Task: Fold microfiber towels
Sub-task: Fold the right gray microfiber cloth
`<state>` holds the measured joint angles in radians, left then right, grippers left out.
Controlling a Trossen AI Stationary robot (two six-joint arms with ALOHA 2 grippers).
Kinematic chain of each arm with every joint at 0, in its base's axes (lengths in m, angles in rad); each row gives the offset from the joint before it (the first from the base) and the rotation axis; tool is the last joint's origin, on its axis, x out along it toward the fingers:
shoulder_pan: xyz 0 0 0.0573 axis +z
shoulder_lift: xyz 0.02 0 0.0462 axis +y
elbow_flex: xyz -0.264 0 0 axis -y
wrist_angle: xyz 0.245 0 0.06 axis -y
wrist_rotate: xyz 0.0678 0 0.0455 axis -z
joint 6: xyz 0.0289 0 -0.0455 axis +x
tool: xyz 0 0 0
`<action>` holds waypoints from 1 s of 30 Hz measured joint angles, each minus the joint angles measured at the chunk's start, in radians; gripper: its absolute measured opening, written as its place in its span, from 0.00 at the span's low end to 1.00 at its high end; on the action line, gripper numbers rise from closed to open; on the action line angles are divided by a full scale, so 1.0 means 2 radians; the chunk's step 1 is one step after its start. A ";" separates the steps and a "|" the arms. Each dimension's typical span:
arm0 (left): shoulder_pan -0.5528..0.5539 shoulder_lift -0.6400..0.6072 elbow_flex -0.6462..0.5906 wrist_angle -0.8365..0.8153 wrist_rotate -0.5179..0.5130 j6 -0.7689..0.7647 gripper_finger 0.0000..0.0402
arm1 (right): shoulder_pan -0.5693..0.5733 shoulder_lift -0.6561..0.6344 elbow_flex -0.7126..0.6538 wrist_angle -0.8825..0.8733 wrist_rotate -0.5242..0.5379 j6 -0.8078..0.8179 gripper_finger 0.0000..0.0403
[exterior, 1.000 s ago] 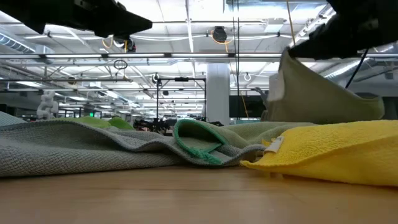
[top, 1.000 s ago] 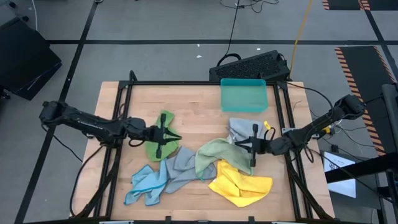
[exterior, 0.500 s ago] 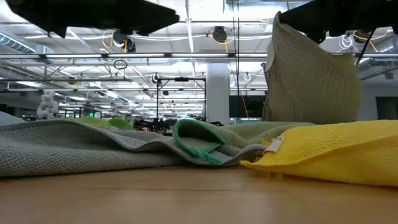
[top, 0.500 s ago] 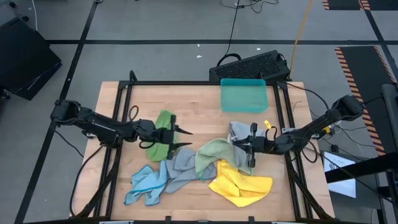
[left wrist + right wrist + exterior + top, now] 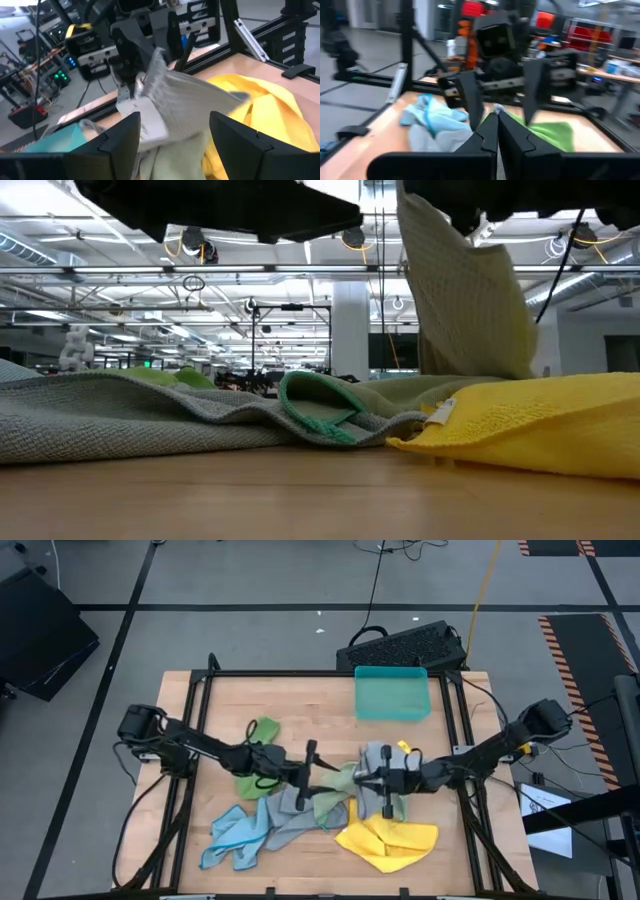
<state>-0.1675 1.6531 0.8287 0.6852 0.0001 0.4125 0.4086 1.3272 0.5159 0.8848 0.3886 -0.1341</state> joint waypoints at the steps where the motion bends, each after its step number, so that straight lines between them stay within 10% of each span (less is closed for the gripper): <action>1: -0.002 0.005 0.006 0.001 0.000 0.002 0.60 | -0.002 0.006 0.005 0.000 -0.012 -0.003 0.00; 13: -0.009 0.017 0.023 -0.002 0.006 0.009 0.56 | -0.016 0.048 0.031 -0.005 -0.041 -0.019 0.00; 26: -0.008 0.017 0.023 -0.001 0.024 0.032 0.04 | -0.021 0.048 0.031 -0.008 -0.043 -0.019 0.00; 30: -0.008 0.017 0.023 -0.013 0.023 0.037 0.04 | -0.020 0.048 0.031 -0.022 -0.041 -0.026 0.06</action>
<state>-0.1837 1.6871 0.8749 0.6590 0.0461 0.4871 0.3686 1.4239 0.5777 0.8408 0.3058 -0.1865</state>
